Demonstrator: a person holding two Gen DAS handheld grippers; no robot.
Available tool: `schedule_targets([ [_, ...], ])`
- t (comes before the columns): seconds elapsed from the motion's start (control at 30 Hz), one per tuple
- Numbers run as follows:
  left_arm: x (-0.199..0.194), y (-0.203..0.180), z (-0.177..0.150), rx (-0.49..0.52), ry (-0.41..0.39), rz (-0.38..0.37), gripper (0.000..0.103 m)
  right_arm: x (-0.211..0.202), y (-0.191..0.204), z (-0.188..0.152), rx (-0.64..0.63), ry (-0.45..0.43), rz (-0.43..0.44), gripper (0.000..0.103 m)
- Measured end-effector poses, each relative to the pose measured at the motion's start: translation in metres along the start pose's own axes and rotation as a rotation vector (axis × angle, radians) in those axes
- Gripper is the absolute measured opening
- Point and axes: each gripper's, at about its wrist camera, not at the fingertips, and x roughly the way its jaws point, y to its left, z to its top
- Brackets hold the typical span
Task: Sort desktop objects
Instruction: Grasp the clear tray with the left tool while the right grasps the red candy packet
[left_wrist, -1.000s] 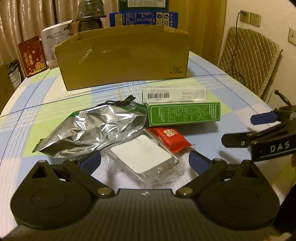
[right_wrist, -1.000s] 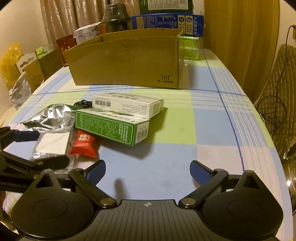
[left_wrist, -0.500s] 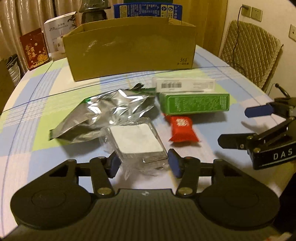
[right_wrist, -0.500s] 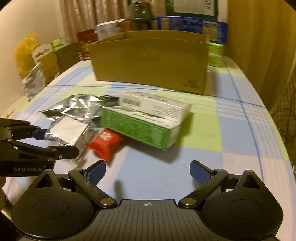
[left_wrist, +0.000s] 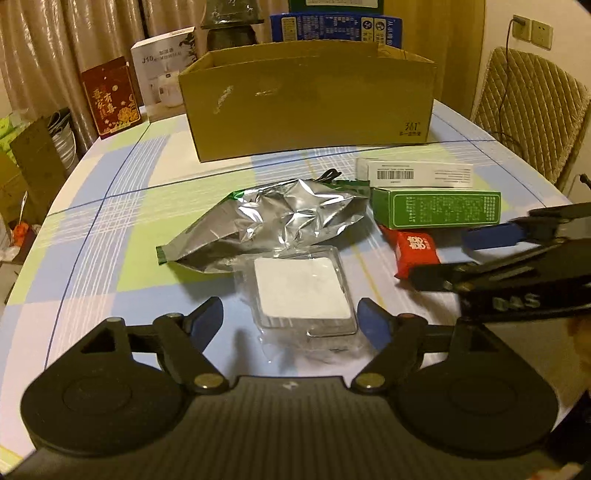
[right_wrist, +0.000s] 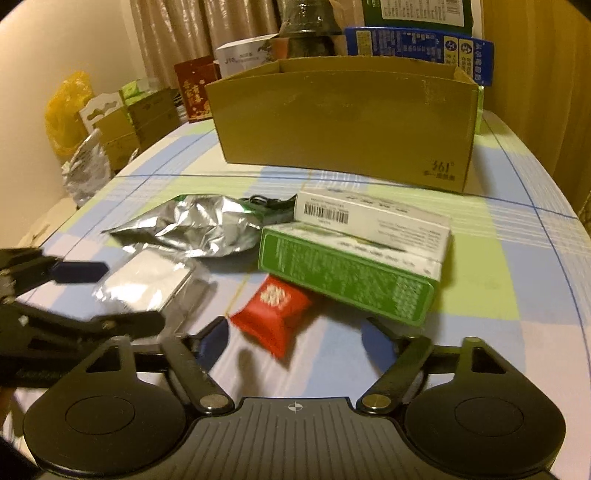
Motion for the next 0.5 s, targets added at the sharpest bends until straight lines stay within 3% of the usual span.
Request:
schedule_targets([
  [0.2, 0.002, 0.004, -0.002, -0.013, 0.006, 0.005, 0.075, 0.018, 0.014, 0.002, -0.035, -0.013, 0.003, 0.067],
  [0.27, 0.002, 0.004, -0.002, -0.022, 0.006, -0.002, 0.075, 0.019, 0.014, 0.002, -0.042, -0.019, -0.003, 0.061],
  [0.33, 0.000, 0.002, -0.002, -0.015, -0.003, -0.006, 0.075, 0.017, 0.014, 0.002, -0.054, -0.019, -0.004, 0.046],
  [0.37, -0.001, 0.001, -0.001, -0.011, -0.008, -0.009, 0.075, 0.016, 0.013, 0.002, -0.061, -0.016, -0.007, 0.044],
  [0.5, -0.001, -0.003, -0.001, -0.004, -0.013, -0.025, 0.075, 0.006, 0.005, -0.003, -0.041, 0.006, -0.022, 0.013],
])
